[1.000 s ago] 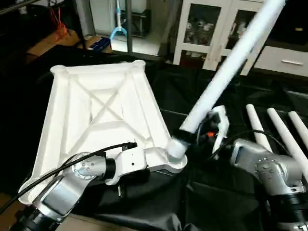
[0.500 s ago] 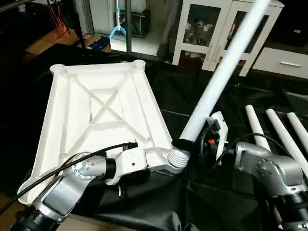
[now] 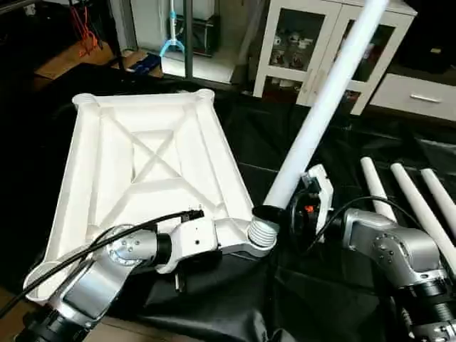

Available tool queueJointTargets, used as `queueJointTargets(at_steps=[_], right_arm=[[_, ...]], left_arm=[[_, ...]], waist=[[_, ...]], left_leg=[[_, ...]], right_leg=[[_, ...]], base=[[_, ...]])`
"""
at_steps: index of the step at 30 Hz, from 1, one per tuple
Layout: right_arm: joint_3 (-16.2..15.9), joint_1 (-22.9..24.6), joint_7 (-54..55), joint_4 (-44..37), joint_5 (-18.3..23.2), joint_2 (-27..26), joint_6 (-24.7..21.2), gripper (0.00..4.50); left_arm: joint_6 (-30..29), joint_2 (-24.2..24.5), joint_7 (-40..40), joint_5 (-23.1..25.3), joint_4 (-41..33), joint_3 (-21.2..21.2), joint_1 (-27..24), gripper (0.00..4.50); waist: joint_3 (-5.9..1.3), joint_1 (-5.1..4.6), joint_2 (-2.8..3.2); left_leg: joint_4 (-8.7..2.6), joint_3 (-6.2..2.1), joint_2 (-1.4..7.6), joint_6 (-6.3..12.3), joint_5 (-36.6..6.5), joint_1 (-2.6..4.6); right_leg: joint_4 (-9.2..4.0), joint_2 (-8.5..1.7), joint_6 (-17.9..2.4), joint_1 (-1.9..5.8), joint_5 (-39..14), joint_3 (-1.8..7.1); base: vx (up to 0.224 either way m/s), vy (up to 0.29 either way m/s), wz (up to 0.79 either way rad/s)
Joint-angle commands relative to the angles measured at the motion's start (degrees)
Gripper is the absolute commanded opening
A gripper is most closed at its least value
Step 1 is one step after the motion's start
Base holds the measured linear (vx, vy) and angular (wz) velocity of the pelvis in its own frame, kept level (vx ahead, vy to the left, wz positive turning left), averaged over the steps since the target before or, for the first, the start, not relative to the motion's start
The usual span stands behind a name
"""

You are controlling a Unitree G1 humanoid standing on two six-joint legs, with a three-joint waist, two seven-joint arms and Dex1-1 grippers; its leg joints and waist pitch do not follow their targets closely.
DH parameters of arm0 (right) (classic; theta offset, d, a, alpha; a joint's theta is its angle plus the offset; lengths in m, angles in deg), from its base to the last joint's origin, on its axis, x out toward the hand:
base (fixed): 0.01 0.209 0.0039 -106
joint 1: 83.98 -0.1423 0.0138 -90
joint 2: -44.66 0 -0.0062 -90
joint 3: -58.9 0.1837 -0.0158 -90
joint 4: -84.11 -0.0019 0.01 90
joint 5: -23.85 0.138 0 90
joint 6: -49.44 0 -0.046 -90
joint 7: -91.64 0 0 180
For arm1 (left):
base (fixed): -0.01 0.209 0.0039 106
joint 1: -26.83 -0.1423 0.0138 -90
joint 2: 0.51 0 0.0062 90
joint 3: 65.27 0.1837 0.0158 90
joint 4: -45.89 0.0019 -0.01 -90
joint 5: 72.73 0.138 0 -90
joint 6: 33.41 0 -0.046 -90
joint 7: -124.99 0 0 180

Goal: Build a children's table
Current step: Pick table leg

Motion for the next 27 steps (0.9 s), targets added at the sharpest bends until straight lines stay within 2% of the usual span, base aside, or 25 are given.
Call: queueJointTargets(at_steps=[1, 3, 6, 11, 16, 19, 22, 24, 27], right_arm=[[-1.93, 0.21, 2.2, 2.5, -7.16, 1.58, 3.38, 1.86], [-3.18, 0.65, 1.59, 2.15, -9.01, 2.1, 5.7, 1.86], [-2.98, 1.22, 1.5, 1.92, -9.88, 1.95, 7.26, 1.86], [-2.31, 2.15, 2.08, 3.21, -11.03, 2.19, 9.6, 1.86], [-0.18, 3.68, 2.66, 6.03, -8.23, 2.0, 6.04, 1.86], [0.02, 3.9, 3.29, 7.49, -7.98, 2.15, 4.42, 1.86], [-2.08, 4.12, 3.83, 8.74, -12.37, 3.16, 8.05, 1.86], [-2.5, 4.27, 3.99, 8.67, -13.37, 3.28, 9.58, 1.86], [-1.47, 4.75, 4.67, 8.31, -12.7, 2.53, 10.63, 1.86]], left_arm=[[0.02, -1.21, 0.02, -1.17, 1.06, 1.58, -1.97, 0.04], [0.0, -1.16, 0.1, -1.14, 1.04, 1.57, -1.98, 0.04], [-0.09, -1.13, 0.18, -1.1, 0.95, 1.56, -1.99, 0.04], [-0.27, -1.17, 0.25, -1.15, 0.82, 1.58, -2.05, 0.04], [-0.51, -1.2, 0.44, -1.14, 0.67, 1.58, -2.15, 0.04], [-0.5, -1.13, 0.58, -1.11, 0.74, 1.63, -2.11, 0.04], [-0.51, -1.15, 0.86, -0.92, 0.78, 1.6, -2.09, 0.04], [-0.55, -1.14, 0.92, -0.89, 0.75, 1.62, -2.1, 0.04], [-0.47, -1.1, 1.06, -0.84, 0.82, 1.72, -2.07, 0.04]], waist=[[-1.88, -0.36, -0.85], [-1.76, -0.48, -0.73], [-1.75, -0.61, -0.78], [-1.89, -0.9, -0.88], [-1.9, -0.92, -0.8], [-1.91, -1.05, -0.75], [-1.91, -1.08, -0.64], [-1.89, -1.13, -0.81], [-1.94, -1.19, -0.76]], left_leg=[[-4.52, -1.88, 4.51, 2.08, -7.92, 0.61], [-4.73, -2.01, 4.58, 1.2, -9.74, 0.57], [-4.94, -2.19, 4.6, 0.27, -11.93, 0.62], [-4.91, -2.25, 4.59, 0.27, -12.07, 0.57], [-4.85, -2.15, 4.6, 1.0, -11.96, 0.78], [-5.0, -2.28, 4.61, 0.59, -12.63, 0.64], [-5.09, -2.33, 4.63, -0.2, -13.79, 0.72], [-5.17, -2.37, 4.62, -0.63, -14.77, 0.65], [-5.24, -2.49, 4.67, -1.13, -15.95, 0.7]], right_leg=[[-3.98, -2.65, -11.66, 1.33, -11.96, 1.77], [-4.18, -2.7, -11.04, 1.25, -14.08, 1.79], [-4.42, -2.69, -9.99, 1.16, -16.1, 1.87], [-4.33, -2.69, -10.08, 1.17, -14.6, 1.89], [-4.3, -2.56, -11.03, 1.1, -13.19, 1.89], [-4.29, -2.52, -11.0, 1.19, -13.28, 1.83], [-4.41, -2.53, -10.58, 1.05, -13.93, 1.83], [-4.52, -2.56, -10.04, 1.03, -15.05, 1.83], [-4.69, -2.6, -9.62, 0.94, -16.13, 1.87]], base=[[0.0, 0.0, 0.0], [0.0, 0.0, 0.0], [0.0, 0.0, 0.0], [0.0, 0.0, 0.0], [0.0, 0.0, 0.0], [0.0, 0.0, 0.0], [0.0, 0.0, 0.0], [0.0, 0.0, 0.0], [0.0, 0.0, 0.0]])
